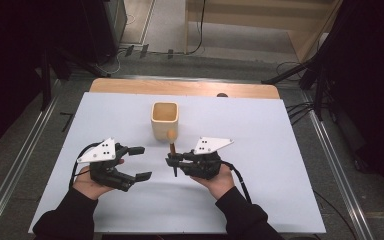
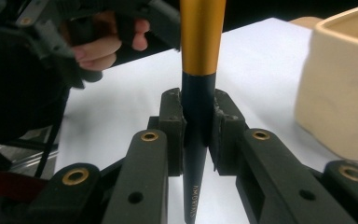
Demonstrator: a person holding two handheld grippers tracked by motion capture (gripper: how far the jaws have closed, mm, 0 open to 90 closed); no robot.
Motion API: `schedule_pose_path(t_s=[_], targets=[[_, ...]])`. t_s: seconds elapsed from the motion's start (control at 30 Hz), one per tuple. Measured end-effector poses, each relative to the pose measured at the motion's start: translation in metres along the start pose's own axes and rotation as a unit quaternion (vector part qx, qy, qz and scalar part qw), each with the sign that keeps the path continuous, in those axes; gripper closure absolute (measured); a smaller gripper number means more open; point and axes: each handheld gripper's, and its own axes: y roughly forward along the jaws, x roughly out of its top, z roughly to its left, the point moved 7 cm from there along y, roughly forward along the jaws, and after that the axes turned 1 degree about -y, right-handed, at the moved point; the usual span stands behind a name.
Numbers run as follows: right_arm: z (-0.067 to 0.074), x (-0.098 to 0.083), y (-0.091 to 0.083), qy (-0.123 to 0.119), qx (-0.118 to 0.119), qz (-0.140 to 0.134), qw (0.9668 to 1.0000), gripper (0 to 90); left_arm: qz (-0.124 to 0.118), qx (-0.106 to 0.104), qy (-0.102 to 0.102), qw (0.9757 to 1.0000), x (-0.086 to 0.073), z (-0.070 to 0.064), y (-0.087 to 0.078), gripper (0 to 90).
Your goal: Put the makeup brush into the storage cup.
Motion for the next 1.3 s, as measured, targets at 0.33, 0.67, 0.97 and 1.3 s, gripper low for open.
schedule_pose_path(t_s=[0.33, 0.67, 0.97, 1.3], targets=[[-0.012, 0.007, -0.002, 0.0, -0.016, 0.002, 0.9999, 78.3, 0.004, 0.019, 0.0, 0.9998, -0.008, 0.001, -0.007, 15.0], [-0.024, 0.019, -0.004, 0.019, -0.031, -0.004, 0.9993, 78.3, -0.006, 0.01, -0.015, 0.9998, -0.013, -0.001, -0.014, 14.3], [-0.036, 0.039, -0.009, 0.017, -0.052, -0.013, 0.9984, 78.3, -0.005, 0.017, -0.012, 0.9998, -0.015, -0.001, -0.017, 14.0], [-0.046, 0.058, -0.011, 0.019, -0.064, -0.021, 0.9975, 78.3, -0.005, 0.028, -0.015, 0.9995, -0.017, 0.003, -0.019, 14.0]])
